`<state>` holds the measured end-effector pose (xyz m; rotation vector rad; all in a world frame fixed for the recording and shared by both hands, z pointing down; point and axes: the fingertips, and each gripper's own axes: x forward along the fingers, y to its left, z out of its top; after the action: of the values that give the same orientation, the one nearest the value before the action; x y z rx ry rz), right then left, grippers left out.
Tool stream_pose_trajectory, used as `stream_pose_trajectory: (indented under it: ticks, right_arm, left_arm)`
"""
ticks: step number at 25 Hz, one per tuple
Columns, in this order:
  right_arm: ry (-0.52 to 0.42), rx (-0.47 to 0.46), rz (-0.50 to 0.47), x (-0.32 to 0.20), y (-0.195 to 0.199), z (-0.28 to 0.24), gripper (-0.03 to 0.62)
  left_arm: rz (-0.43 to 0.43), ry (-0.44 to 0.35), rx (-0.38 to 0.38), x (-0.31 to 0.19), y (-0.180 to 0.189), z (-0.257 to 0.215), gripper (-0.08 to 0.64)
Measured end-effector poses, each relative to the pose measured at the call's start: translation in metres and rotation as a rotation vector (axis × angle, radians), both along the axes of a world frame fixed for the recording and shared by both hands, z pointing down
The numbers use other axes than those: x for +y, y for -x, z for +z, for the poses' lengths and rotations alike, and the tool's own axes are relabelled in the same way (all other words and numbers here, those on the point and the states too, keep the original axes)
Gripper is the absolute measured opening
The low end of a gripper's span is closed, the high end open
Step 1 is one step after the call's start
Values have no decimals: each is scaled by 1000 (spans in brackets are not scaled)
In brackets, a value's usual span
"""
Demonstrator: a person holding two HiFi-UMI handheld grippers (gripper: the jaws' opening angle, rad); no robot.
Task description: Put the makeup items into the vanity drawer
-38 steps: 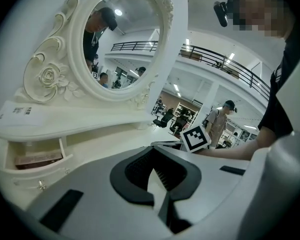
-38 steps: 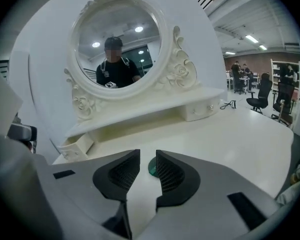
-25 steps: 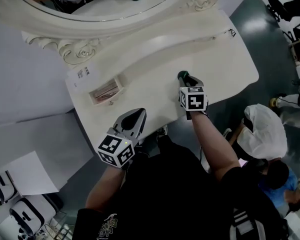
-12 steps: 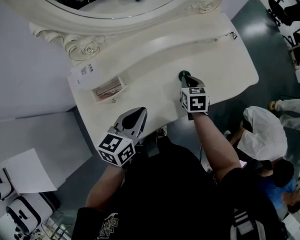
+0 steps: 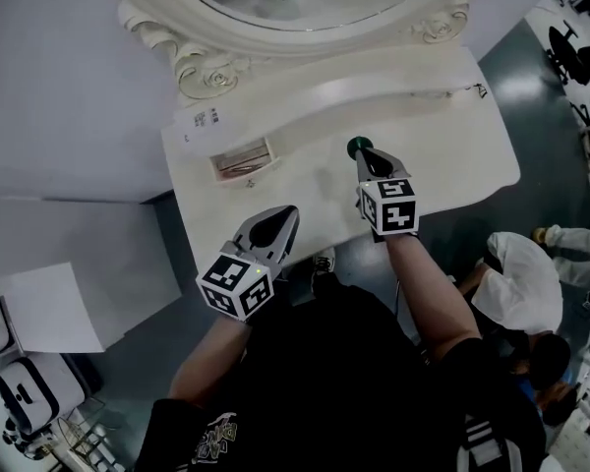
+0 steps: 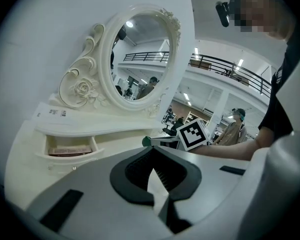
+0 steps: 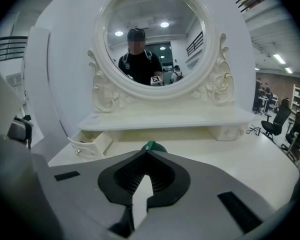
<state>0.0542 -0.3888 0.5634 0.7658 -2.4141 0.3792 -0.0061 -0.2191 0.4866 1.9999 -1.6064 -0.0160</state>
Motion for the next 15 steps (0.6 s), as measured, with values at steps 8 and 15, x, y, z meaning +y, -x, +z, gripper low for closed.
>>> stream_pose_trajectory:
  ticks: [8,15]
  right_arm:
    - [-22,-69,-169,50,73,-36,29]
    - [-20,-84,-306,96,135,-45,29]
  left_arm:
    - [-111,-37,-35,37,38,-23,2]
    - [-213,-46,-51,78,69,-33,2]
